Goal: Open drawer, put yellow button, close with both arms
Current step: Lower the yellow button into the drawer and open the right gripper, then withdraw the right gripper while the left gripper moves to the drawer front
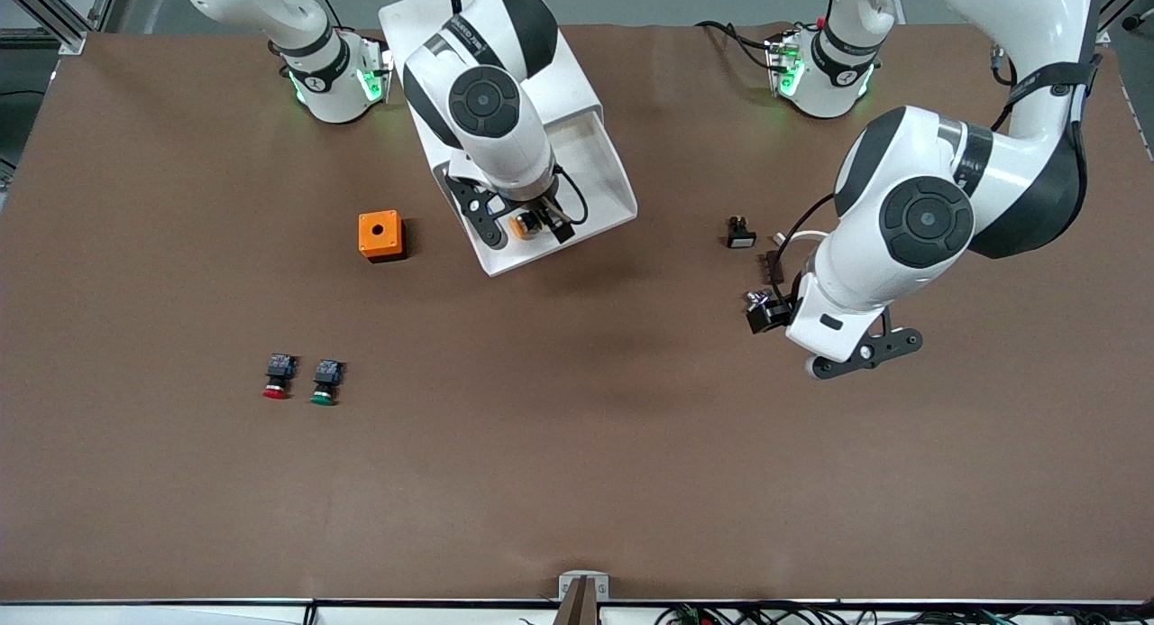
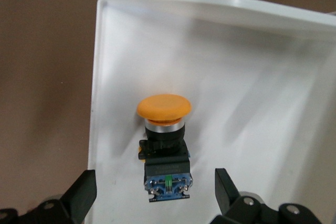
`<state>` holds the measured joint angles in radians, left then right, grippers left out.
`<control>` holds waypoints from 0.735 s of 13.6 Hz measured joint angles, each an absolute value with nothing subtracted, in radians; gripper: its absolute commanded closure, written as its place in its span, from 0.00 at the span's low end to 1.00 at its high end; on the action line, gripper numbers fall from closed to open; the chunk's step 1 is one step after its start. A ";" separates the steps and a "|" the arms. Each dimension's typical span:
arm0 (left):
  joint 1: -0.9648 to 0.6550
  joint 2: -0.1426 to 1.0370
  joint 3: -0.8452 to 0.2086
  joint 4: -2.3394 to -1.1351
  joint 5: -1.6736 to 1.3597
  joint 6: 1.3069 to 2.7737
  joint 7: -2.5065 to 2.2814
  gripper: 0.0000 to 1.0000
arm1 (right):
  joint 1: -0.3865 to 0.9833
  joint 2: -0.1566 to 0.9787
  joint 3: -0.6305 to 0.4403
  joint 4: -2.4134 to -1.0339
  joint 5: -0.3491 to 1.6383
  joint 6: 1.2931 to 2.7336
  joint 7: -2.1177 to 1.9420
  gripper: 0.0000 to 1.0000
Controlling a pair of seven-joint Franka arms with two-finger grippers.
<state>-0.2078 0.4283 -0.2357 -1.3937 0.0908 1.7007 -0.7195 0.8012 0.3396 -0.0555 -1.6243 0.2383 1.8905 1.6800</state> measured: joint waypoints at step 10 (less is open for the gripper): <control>-0.396 0.476 -0.247 -1.414 0.074 1.782 -0.956 0.00 | 0.517 0.214 -0.081 -1.404 0.237 1.449 1.340 0.00</control>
